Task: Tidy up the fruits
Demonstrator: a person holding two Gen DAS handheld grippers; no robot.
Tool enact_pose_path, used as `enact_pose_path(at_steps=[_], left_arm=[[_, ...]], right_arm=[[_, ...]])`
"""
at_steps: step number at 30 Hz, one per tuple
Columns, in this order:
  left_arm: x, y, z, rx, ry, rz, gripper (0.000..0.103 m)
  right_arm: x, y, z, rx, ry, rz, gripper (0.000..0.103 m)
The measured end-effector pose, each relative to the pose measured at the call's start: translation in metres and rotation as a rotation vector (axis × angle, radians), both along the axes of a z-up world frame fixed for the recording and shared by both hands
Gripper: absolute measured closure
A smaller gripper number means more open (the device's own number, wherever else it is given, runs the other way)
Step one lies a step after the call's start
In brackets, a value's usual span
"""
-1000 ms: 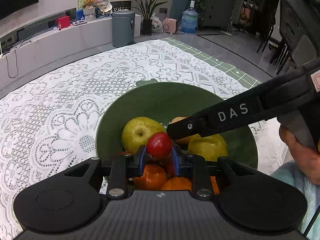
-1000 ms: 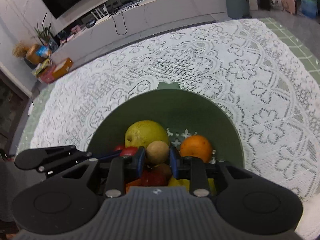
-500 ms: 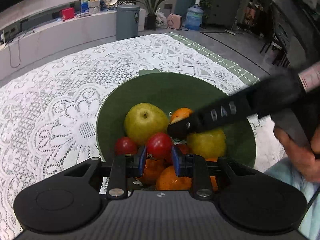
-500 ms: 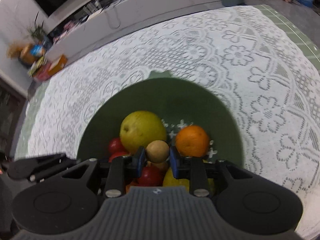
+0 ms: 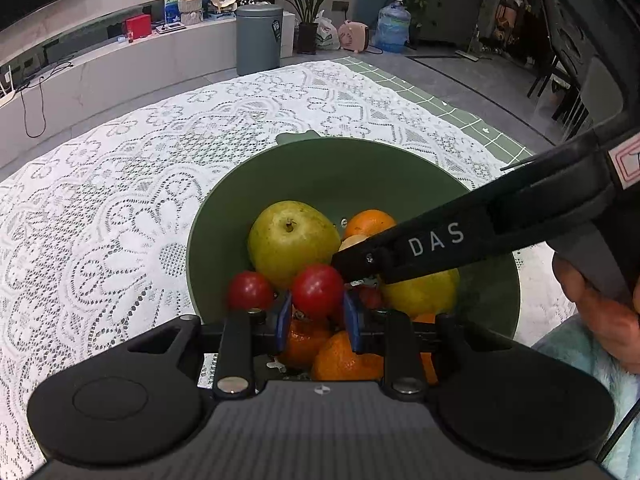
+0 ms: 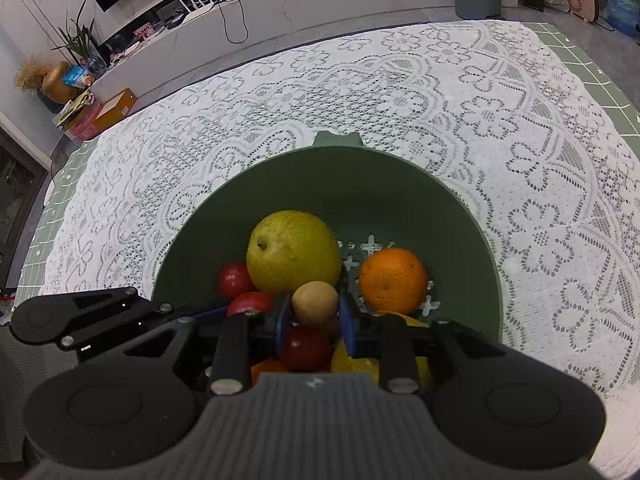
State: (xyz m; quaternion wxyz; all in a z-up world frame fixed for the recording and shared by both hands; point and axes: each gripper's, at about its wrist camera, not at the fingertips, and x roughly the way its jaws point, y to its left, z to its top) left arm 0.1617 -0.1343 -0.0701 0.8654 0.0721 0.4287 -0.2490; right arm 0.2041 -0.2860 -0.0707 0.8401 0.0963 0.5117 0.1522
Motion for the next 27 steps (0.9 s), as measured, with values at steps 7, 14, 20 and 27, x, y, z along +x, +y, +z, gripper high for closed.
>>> enact_pose_path(at_steps=[7,14,20,27], left_arm=[[-0.009,0.001,0.009,-0.012,-0.024,-0.01,0.046],[-0.03,0.008,0.03,-0.012,-0.082,0.001,0.035],[-0.055,0.023,0.054,-0.053,-0.152,0.065,0.03],[-0.089,0.043,0.088,-0.101,-0.282,0.15,0.022]], right_arm=[[-0.012,0.002,0.012,-0.046,-0.082,-0.024,0.034],[-0.031,0.002,0.029,-0.105,-0.219,-0.072,0.033],[-0.059,-0.008,0.048,-0.096,-0.364,-0.174,0.025],[-0.104,-0.006,0.066,-0.02,-0.494,-0.219,0.021]])
